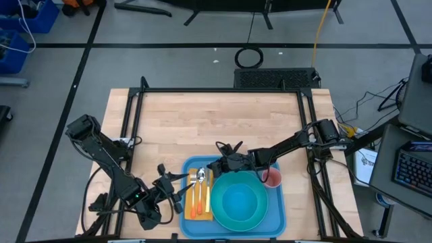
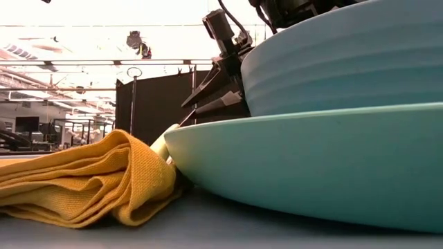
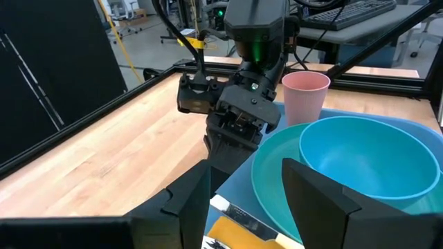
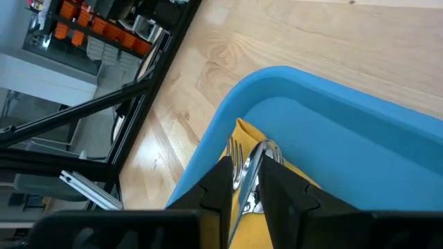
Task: Set up tray
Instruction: Put the yellow table knife on top of the yellow table napkin to the right of the orange spoon
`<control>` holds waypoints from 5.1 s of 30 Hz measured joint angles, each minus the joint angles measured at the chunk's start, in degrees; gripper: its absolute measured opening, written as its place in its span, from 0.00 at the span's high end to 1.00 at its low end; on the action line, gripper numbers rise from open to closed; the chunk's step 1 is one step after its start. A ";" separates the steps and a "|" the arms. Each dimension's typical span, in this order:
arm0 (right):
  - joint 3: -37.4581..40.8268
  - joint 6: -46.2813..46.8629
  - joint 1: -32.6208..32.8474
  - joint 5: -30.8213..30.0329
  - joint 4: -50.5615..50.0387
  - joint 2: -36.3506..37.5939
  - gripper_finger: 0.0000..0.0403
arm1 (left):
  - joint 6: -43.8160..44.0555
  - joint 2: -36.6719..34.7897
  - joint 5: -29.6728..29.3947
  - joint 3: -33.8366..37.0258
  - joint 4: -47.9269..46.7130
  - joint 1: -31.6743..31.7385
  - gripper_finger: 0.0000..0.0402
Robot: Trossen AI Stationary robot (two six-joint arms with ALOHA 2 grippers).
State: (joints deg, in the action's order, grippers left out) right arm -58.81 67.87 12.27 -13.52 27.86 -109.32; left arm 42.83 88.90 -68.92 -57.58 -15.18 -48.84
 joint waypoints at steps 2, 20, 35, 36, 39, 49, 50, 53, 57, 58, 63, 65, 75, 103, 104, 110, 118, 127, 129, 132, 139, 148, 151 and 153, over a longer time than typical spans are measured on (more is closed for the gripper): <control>0.00 0.01 -0.19 0.29 -0.24 0.00 0.83 | 0.00 0.00 0.01 0.02 0.00 0.00 0.54; 0.00 0.34 -1.34 3.16 -0.74 0.00 0.66 | 0.15 0.00 0.36 0.01 -0.01 0.00 0.54; 0.00 0.44 -1.85 4.79 -0.76 0.00 0.58 | 0.10 0.00 0.44 0.00 -0.02 0.00 0.54; 0.00 0.43 -1.85 4.79 -0.75 0.00 0.58 | 0.10 0.00 0.43 0.00 -0.02 0.00 0.54; 0.00 0.33 -1.85 4.77 -0.76 0.00 0.57 | 0.07 0.00 0.45 0.00 -0.02 0.00 0.54; 0.00 0.45 -1.85 6.12 -1.00 0.00 0.55 | 0.07 0.00 0.45 0.00 -0.02 0.00 0.54; -0.02 0.45 -1.85 6.12 -0.96 0.00 0.54 | 0.07 0.00 0.45 0.00 -0.02 0.00 0.54; 0.00 0.19 -1.96 6.11 -1.13 0.00 0.52 | 0.07 0.00 0.45 0.00 -0.02 0.00 0.54; 0.00 0.17 -2.07 6.27 -1.16 0.00 0.49 | 0.07 0.00 0.46 0.00 -0.01 0.00 0.54; 0.00 -0.10 -2.07 6.31 -1.18 0.00 0.48 | 0.07 0.00 0.47 0.00 -0.02 0.00 0.54; 0.00 -1.01 -2.12 7.83 -1.16 0.00 0.42 | 0.07 0.00 0.47 0.00 -0.02 -0.01 0.54; 0.00 -1.04 -2.12 7.83 -1.18 0.00 0.41 | 0.07 0.00 0.47 0.00 -0.01 0.00 0.54; 0.00 -1.08 -2.12 7.74 -1.06 0.00 0.35 | 0.07 0.00 0.48 0.00 -0.02 -0.01 0.54; -0.02 -15.29 -0.04 14.68 6.93 0.39 0.34 | -0.13 0.00 0.93 0.00 -0.06 -0.01 0.54; -0.02 -14.95 -0.04 15.44 6.88 0.39 0.34 | -0.13 0.00 0.93 0.00 -0.07 -0.01 0.54; -1.33 -16.48 -0.15 18.32 -1.76 3.15 0.48 | -0.15 0.00 1.47 0.02 -0.17 -0.02 0.54; -5.99 -22.93 -0.92 19.68 -18.36 8.66 0.93 | 0.82 0.00 1.58 0.04 -1.41 0.00 0.54; -6.51 -24.18 -2.53 22.62 -20.58 9.18 1.00 | 1.20 0.00 2.92 0.04 -1.24 0.21 0.54; -6.51 -24.91 -2.55 23.62 -21.42 9.20 1.00 | 0.79 0.00 4.49 0.04 -1.36 0.43 0.54; -6.49 -24.16 -2.84 24.31 -24.77 9.20 1.00 | 0.79 0.00 6.03 0.04 -1.36 1.04 0.54; -6.47 -25.08 -3.16 24.37 -27.30 9.16 1.00 | 0.55 0.00 9.36 0.04 -1.31 2.99 0.54; -6.47 -23.29 -4.39 33.34 -27.14 9.16 1.00 | -0.32 0.00 18.49 0.04 -1.03 5.84 0.54; -6.47 -23.27 -4.32 33.30 -26.57 9.16 1.00 | -0.61 0.00 18.53 0.04 -1.05 6.28 0.54; -6.47 -23.73 -4.53 32.73 -26.02 9.24 1.00 | -1.13 0.00 18.92 0.04 -1.05 6.88 0.54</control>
State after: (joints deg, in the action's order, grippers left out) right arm -65.28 44.14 7.74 19.21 1.83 -100.08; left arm 41.69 88.90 -50.00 -57.54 -16.23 -41.96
